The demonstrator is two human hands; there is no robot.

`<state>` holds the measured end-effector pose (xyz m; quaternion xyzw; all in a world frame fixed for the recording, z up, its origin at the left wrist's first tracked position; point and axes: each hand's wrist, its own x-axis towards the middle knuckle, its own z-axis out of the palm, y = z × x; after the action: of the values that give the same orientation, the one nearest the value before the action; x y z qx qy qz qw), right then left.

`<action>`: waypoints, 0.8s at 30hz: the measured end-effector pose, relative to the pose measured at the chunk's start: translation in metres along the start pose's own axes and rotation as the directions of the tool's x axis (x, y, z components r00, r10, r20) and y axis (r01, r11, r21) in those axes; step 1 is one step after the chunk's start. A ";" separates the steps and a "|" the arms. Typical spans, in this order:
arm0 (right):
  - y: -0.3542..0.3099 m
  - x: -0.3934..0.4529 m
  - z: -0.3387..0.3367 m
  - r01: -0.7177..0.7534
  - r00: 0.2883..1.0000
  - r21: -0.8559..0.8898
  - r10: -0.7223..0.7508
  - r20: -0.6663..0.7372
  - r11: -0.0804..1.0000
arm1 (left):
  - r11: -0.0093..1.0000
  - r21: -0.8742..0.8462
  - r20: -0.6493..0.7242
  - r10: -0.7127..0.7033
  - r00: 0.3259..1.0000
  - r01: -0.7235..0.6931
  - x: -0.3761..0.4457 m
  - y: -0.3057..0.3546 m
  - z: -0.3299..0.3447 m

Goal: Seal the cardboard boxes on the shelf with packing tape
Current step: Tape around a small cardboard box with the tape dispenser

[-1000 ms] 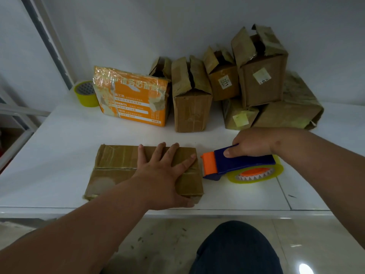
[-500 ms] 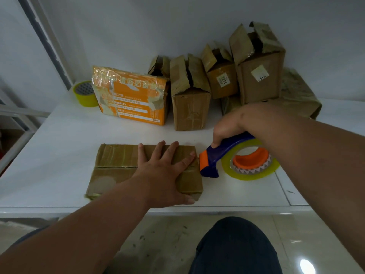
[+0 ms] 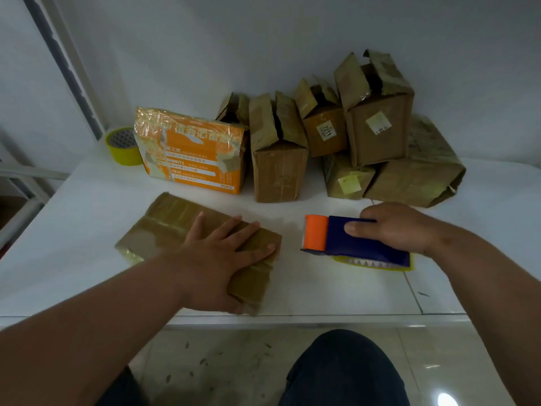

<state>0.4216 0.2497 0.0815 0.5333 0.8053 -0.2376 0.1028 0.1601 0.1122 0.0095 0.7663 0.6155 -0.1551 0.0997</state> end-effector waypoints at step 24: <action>-0.026 -0.069 0.114 0.549 0.505 -0.205 -0.518 -0.691 0.810 | 0.003 -0.995 -0.096 -0.291 0.952 -0.099 -0.062 0.023 -0.034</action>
<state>0.4164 0.1298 0.0187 0.3098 0.8978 -0.0457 -0.3096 0.1742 0.0624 0.0631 0.4410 0.6030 0.4243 0.5118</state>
